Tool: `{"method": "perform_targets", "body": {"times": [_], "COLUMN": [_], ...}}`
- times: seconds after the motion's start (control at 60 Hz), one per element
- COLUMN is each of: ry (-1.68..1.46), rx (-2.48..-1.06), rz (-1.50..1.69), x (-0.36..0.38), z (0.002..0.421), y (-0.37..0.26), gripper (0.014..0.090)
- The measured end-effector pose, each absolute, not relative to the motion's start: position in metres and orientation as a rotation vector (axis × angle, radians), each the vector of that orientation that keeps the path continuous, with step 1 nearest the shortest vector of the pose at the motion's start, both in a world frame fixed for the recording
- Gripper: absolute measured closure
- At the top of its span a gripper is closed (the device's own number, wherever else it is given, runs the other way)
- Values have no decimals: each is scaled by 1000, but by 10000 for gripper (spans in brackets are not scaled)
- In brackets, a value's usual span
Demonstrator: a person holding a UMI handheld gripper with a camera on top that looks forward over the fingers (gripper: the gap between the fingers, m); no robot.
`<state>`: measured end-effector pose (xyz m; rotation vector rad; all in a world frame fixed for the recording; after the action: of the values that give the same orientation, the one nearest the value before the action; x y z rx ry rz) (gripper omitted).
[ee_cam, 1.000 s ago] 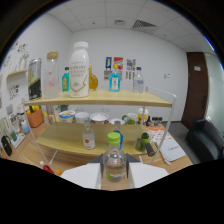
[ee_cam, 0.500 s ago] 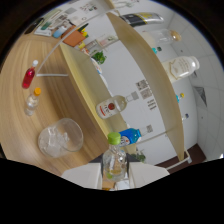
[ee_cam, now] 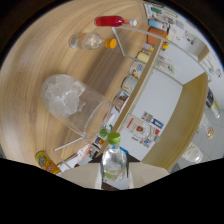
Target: Make me a cup of Vodka Sunrise.
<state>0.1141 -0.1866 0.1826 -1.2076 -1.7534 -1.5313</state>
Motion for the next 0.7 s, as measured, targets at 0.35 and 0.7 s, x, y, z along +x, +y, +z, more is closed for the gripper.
{"method": "perform_targets", "body": {"times": [0.35, 0.7], "ry": [-1633, -626], "rx": [-1271, -1620], "rz": [-1361, -391], "x": [98, 87], "z": [200, 266], "y": [-195, -212], "gripper": [692, 689]}}
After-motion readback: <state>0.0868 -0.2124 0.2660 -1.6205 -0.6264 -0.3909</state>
